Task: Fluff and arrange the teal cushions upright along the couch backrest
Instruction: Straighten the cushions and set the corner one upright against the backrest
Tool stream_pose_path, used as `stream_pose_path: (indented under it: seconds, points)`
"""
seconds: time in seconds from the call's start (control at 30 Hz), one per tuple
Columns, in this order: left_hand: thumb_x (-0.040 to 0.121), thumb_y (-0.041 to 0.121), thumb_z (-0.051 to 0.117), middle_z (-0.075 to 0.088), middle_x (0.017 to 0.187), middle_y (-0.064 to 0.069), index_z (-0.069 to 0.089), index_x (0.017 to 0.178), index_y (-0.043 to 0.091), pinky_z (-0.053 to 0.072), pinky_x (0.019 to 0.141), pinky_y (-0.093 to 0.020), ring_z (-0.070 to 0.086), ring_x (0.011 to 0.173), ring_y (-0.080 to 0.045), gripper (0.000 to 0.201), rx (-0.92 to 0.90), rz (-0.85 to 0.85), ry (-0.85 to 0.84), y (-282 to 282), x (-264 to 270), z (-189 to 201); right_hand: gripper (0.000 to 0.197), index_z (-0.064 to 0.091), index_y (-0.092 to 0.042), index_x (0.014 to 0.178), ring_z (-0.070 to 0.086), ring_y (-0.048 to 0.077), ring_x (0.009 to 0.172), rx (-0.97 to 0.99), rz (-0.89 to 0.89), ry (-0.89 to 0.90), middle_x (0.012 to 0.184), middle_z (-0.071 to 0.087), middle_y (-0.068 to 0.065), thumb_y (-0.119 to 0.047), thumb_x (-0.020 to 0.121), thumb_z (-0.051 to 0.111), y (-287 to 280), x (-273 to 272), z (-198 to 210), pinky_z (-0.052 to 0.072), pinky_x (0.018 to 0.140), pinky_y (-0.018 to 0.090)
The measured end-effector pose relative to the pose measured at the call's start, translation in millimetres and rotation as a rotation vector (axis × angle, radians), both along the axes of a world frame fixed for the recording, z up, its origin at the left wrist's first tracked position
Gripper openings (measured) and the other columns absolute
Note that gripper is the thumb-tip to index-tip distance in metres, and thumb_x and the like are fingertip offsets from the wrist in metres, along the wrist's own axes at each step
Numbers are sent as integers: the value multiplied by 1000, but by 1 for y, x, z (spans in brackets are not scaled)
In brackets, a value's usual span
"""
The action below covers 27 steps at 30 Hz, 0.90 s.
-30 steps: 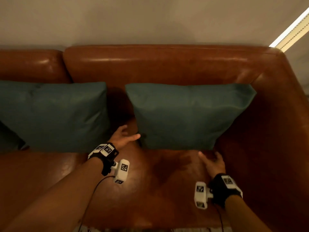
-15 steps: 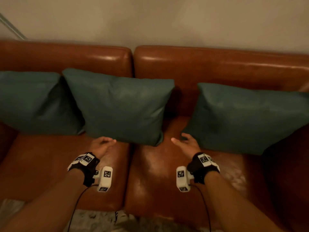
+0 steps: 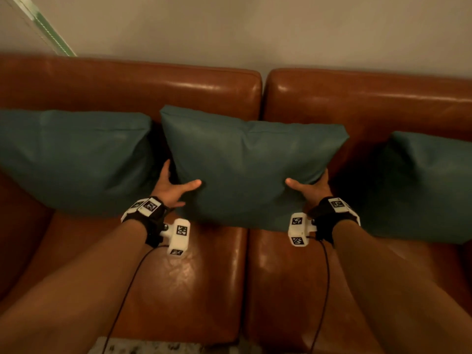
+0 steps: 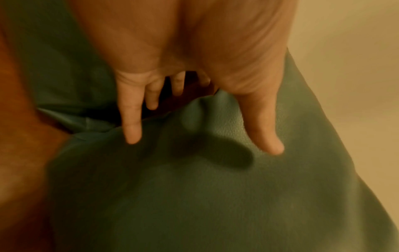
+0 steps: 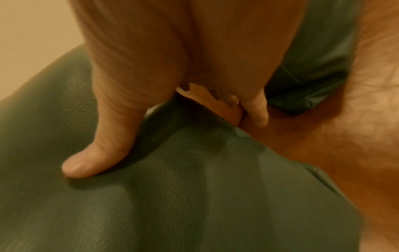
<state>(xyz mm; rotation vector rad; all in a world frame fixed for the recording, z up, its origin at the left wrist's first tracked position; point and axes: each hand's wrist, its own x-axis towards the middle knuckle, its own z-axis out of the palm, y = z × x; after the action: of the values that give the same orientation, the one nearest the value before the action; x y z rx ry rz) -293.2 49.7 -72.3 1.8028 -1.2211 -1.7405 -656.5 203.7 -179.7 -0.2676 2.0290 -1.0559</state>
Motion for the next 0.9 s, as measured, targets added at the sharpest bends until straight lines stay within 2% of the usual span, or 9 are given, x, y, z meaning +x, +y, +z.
stream_pose_path:
  seconds: [0.1,0.27,0.37,0.43,0.6,0.7,0.8,0.83,0.9]
  points:
    - [51,29,90,39,148,12,20,142,51,45,89,-66,44,128,-27,117,63,-22,56,-11,-10,-6,136,33,-46,135,59,30,117,-94,-55,-98,134,58,2,-47,15,96,0,28,55,49,93,57]
    - [57,12,87,56,131,5,35,138,35,47,87,-62,53,119,-27,98,28,-1,67,-4,-20,-16,122,47,-33,125,64,30,106,-256,-63,-301,124,63,6,-34,13,97,-1,50,97,55,82,56]
    - [62,2,82,63,114,7,41,133,28,53,75,-47,58,114,-25,86,1,38,121,5,-25,-15,94,44,-23,133,65,21,96,-273,-52,-307,116,64,3,-10,52,90,8,53,109,60,60,34]
    - [65,-2,79,62,108,11,41,132,27,52,69,-38,58,110,-23,82,-16,40,136,12,-31,-11,85,43,-21,134,63,22,97,-284,-66,-285,114,63,2,2,63,82,13,49,113,58,65,36]
    - [59,10,87,60,116,11,38,135,33,53,74,-43,57,111,-21,94,-14,50,110,22,-47,-12,90,39,-24,137,60,27,107,-253,-44,-253,113,62,0,-5,62,85,16,24,109,51,86,48]
    - [57,15,88,57,123,8,35,138,35,51,78,-48,54,112,-22,98,-26,50,64,20,-54,-9,108,33,-28,141,56,32,119,-204,-17,-260,132,57,5,-20,50,91,11,20,109,48,94,56]
    - [61,12,86,56,122,5,37,137,32,51,67,-37,55,111,-23,93,-28,61,55,17,-56,-6,128,32,-29,141,57,31,115,-206,-6,-261,131,56,3,-38,30,95,6,17,106,49,94,56]
    - [61,12,85,56,122,4,38,137,32,50,64,-35,55,110,-23,92,-28,65,58,16,-57,-6,128,32,-29,141,57,29,114,-208,6,-251,131,56,2,-40,30,95,4,17,105,50,92,54]
    - [59,12,86,56,123,4,39,137,33,51,67,-38,55,111,-23,93,-27,80,49,15,-58,-6,108,31,-29,143,56,25,111,-200,26,-237,130,55,0,-26,53,92,4,16,105,49,88,47]
